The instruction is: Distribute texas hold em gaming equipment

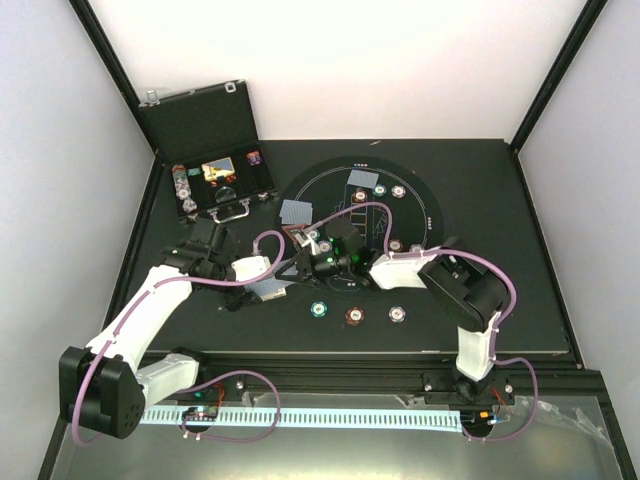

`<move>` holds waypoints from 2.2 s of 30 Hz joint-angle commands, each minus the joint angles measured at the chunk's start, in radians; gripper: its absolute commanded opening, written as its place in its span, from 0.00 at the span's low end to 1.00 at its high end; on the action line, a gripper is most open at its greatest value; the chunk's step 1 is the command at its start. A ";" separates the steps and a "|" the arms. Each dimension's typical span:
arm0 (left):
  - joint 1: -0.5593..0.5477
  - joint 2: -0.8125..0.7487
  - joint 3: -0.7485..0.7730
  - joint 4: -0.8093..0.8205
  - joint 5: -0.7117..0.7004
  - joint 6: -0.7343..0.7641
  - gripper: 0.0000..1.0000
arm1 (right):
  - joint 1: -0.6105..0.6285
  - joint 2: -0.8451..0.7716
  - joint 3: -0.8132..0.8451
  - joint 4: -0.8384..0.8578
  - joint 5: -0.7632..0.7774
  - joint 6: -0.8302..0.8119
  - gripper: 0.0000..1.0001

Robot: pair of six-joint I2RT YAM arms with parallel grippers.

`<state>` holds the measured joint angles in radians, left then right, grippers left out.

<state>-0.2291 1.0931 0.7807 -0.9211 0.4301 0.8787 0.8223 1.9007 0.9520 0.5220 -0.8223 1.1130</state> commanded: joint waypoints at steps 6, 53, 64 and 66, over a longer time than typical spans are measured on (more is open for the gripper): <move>0.005 -0.007 0.015 0.006 0.035 0.000 0.01 | -0.037 -0.085 -0.039 -0.088 0.052 -0.021 0.03; 0.005 -0.024 0.024 -0.024 0.100 0.002 0.02 | -0.074 -0.337 -0.133 -0.095 0.004 -0.017 0.01; 0.005 -0.006 0.035 -0.048 0.128 0.003 0.02 | -0.001 -0.215 -0.055 -0.036 0.008 -0.005 0.01; 0.005 -0.003 0.035 -0.046 0.129 0.003 0.02 | 0.007 -0.196 -0.043 -0.031 0.011 -0.004 0.01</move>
<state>-0.2291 1.0924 0.7799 -0.9508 0.5076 0.8787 0.8089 1.6711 0.8722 0.4442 -0.8249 1.1069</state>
